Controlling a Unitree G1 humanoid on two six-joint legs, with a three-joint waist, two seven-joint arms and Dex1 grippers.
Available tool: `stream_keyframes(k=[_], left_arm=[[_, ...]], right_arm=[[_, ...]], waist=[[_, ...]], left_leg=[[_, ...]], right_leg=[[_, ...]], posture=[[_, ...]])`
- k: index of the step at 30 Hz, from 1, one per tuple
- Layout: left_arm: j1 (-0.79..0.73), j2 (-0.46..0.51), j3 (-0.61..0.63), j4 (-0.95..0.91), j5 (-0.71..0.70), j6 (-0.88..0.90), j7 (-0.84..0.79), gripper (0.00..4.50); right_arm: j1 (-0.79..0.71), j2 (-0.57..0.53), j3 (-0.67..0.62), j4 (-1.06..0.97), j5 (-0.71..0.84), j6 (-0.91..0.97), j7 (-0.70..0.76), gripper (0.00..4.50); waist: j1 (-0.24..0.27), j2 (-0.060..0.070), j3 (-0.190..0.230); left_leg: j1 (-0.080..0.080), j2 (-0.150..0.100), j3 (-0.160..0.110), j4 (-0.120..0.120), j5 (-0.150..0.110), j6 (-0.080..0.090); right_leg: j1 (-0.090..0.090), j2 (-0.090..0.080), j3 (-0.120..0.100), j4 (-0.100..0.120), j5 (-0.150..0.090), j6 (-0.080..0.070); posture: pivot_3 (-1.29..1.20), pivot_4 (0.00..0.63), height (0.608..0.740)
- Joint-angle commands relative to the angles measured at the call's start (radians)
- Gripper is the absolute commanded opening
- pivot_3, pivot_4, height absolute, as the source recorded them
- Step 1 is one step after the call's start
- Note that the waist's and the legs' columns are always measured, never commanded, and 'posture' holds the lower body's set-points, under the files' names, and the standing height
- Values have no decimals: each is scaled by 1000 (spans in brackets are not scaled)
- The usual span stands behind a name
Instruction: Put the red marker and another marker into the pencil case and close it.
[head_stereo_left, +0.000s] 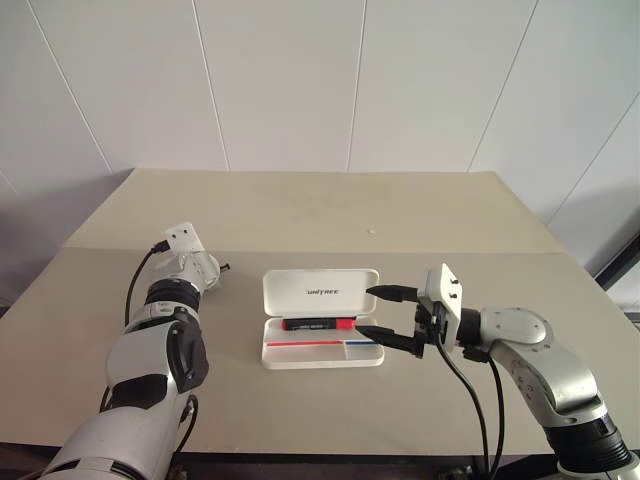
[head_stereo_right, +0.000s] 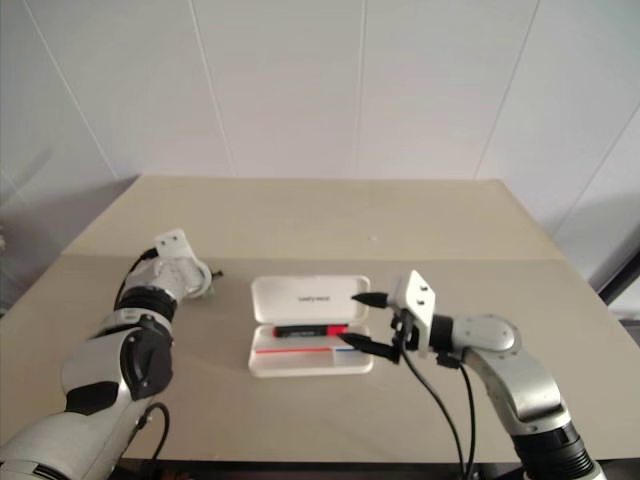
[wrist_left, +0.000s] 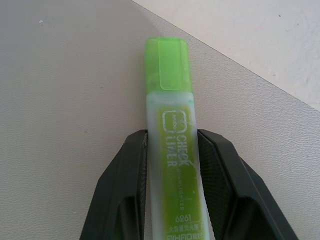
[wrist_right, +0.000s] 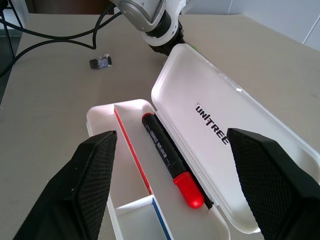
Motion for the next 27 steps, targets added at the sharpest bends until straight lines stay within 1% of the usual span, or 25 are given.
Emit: stream_keyframes(k=[1, 8, 12, 15, 18, 25, 27], left_arm=[[24, -13, -50, 45, 25, 49, -44, 1150], [18, 23, -124, -9, 53, 97, -118, 1150], [28, 58, -174, -65, 75, 158, -179, 1150], [46, 76, -187, -118, 76, 201, -209, 1150], [82, 96, -206, -215, 70, 276, -268, 1150], [207, 145, -241, -517, 54, 461, -398, 1150], [244, 157, -249, -601, 45, 486, -443, 1150]], right_arm=[[-12, 3, -15, -25, 7, -14, -11, 4500], [-10, -2, -21, -25, 7, -13, -13, 4500], [-9, -5, -24, -22, 7, -14, -13, 4500], [-10, -7, -26, -20, 6, -15, -12, 4500], [-8, -9, -29, -23, 6, -14, -12, 4500], [-9, -15, -34, -20, 6, -14, -8, 4500], [-9, -16, -35, -19, 7, -14, -7, 4500]], waist=[[1, 0, 0], [1, 0, 0], [-1, 0, 0], [-3, 0, 0], [-7, 0, 0], [-9, -1, 0], [-8, -1, 0]], left_leg=[[0, 0, 0, 0, 0, 0], [-1, 0, 0, 0, 0, 0], [-1, 0, 0, -1, 0, 0], [-2, 0, 0, -2, 0, 0], [-2, 0, 0, -2, 0, 0], [-2, 0, 0, -2, 0, 0], [-2, 1, 0, -2, 0, 0]], right_leg=[[0, 0, 0, 0, 0, 0], [0, 0, 0, -1, 0, 0], [-1, 0, 0, -1, 0, 0], [-1, 0, 0, -2, 0, 0], [-2, 0, 0, -2, 0, 0], [-3, 0, 1, -1, 0, 0], [-3, 0, 1, -1, 0, 0]], posture=[[0, 150, 740], [0, 150, 740], [0, 150, 740], [0, 150, 740], [0, 150, 740], [0, 150, 740], [0, 150, 740]])
